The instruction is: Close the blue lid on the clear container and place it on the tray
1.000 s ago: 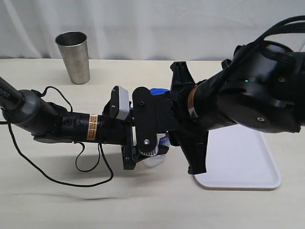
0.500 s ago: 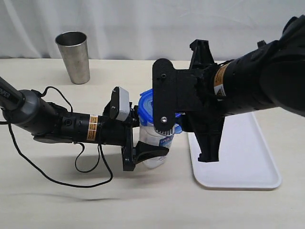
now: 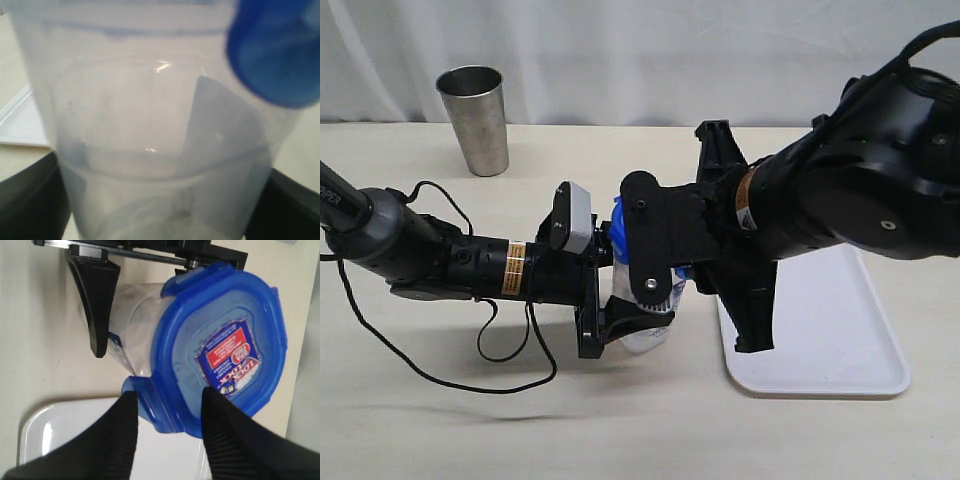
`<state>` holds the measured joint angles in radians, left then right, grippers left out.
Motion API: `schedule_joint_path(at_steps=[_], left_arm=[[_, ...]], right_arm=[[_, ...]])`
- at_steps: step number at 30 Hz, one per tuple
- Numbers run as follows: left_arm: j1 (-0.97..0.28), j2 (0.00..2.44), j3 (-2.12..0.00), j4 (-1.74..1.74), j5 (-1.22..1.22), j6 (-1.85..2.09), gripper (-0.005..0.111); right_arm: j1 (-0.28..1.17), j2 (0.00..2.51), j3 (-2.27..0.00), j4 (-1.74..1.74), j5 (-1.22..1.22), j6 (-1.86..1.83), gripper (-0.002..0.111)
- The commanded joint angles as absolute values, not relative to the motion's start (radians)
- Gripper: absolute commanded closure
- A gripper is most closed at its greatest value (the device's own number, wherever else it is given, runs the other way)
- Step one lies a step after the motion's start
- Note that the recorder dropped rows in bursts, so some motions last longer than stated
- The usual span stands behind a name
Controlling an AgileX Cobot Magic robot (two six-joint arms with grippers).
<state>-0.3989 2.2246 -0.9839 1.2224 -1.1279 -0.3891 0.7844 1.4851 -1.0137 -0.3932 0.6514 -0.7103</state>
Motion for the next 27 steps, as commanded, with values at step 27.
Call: schedule_joint_path(at_steps=[27], left_arm=[[-0.403, 2.214, -0.982, 1.221, -1.221, -0.397, 0.107]], right_arm=[[0.782, 1.568, -0.899, -0.443, 0.495, -0.647, 0.076]])
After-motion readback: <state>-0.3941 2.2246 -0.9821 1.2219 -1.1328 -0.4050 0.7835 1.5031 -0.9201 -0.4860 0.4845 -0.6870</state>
